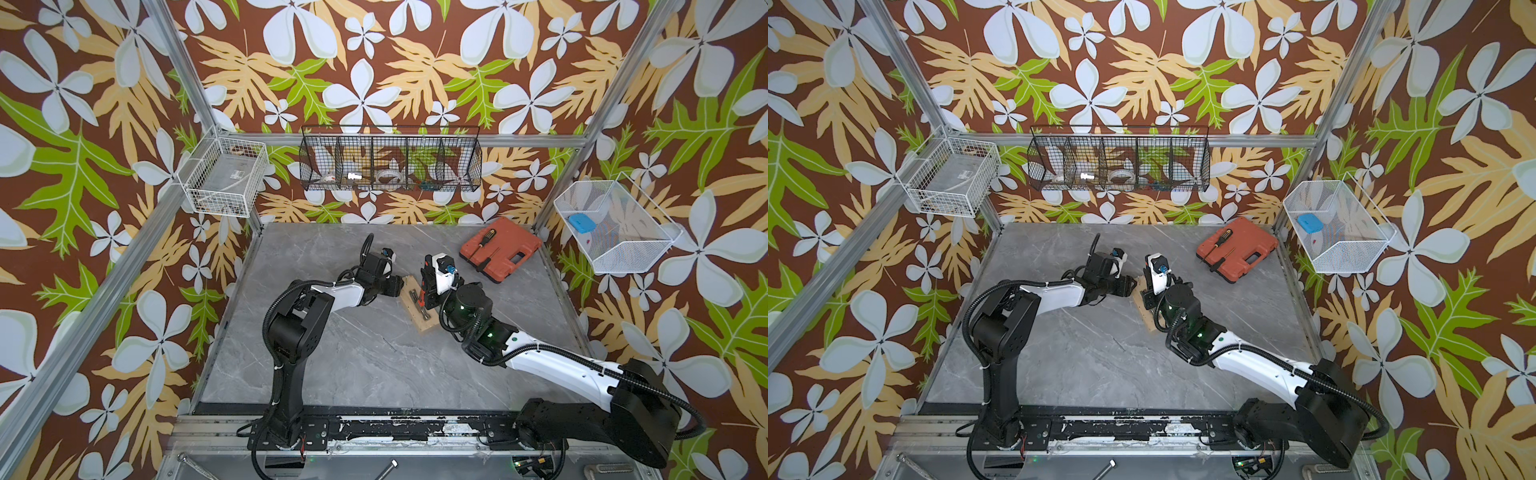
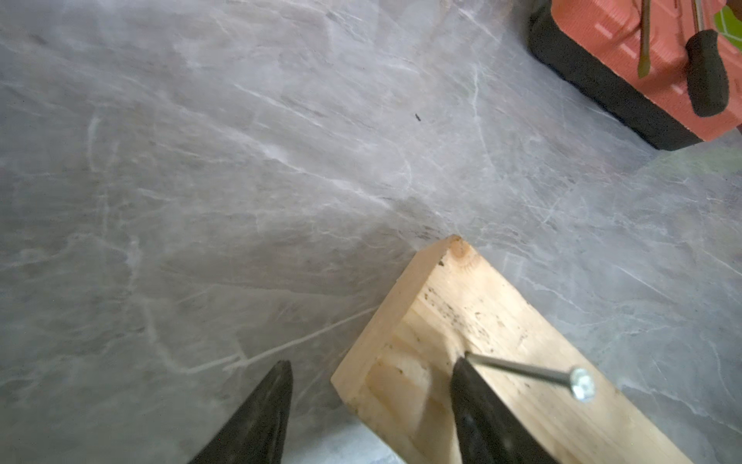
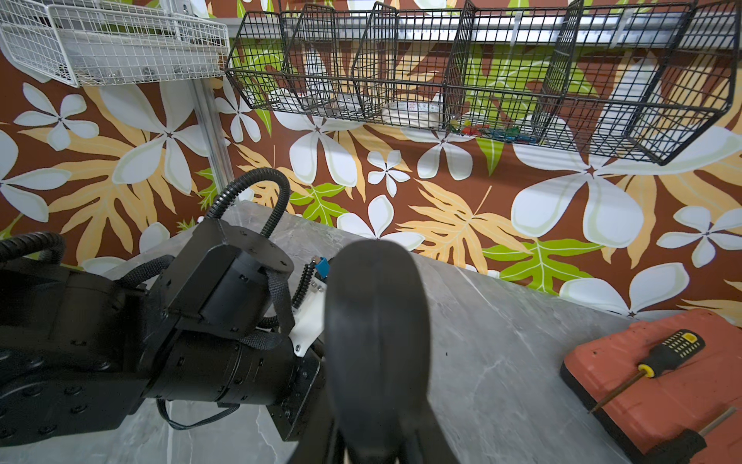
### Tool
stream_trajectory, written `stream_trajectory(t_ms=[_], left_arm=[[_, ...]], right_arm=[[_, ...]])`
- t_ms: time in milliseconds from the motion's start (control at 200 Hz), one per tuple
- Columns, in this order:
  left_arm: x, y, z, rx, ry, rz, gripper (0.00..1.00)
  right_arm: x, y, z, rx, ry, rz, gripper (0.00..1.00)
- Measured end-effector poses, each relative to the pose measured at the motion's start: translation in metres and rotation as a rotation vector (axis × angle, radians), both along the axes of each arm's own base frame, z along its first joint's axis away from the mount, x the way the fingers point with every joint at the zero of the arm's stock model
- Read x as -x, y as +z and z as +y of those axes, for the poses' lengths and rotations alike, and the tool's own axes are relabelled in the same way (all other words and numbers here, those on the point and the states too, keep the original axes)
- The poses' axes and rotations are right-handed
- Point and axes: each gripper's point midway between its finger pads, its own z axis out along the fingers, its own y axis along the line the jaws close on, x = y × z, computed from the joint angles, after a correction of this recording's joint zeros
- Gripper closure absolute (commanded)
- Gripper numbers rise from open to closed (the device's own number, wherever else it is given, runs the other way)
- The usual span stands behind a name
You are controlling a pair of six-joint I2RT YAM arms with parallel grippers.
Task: Use a claw hammer to pull out a nail
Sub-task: Remove the nail from the mounting plate.
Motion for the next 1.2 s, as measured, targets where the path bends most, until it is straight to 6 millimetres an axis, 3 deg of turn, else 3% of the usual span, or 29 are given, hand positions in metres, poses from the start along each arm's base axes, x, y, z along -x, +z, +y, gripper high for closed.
stream_trajectory(t_ms=[1201], left_arm=[[0.004, -0.006, 0.003, 0.048, 0.014, 0.004, 0.39]], right_arm=[[0.021, 0.002, -0.002, -0.007, 0.003, -0.081, 1.0]])
